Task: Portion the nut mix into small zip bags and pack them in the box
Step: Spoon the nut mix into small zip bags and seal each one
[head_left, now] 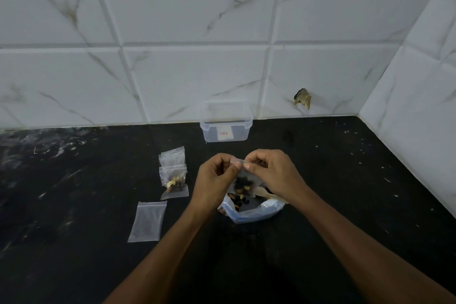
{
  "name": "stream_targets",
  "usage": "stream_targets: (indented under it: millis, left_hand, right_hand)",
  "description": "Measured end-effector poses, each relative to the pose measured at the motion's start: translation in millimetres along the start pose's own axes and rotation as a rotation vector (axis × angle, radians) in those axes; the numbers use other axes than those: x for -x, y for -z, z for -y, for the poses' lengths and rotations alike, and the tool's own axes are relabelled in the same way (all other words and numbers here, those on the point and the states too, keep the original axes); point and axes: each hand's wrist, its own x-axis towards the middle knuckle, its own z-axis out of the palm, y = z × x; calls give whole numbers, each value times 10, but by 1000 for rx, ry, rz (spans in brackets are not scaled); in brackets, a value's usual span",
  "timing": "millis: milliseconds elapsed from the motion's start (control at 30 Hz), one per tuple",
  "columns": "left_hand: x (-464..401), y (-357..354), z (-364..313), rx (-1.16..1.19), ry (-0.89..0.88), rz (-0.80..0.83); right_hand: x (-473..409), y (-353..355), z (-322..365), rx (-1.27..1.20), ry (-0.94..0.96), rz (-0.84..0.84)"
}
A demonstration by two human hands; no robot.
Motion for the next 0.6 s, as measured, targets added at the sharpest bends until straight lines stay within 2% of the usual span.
stream_targets:
  millis: [400,600]
  left_hand:
    - [-51,70,-14,-35,22,-35]
    - [-56,66,-19,9,29,16]
  right_hand:
    - [36,80,-70,-86,-129,-35]
    - [32,96,-60,-64,-127,-21]
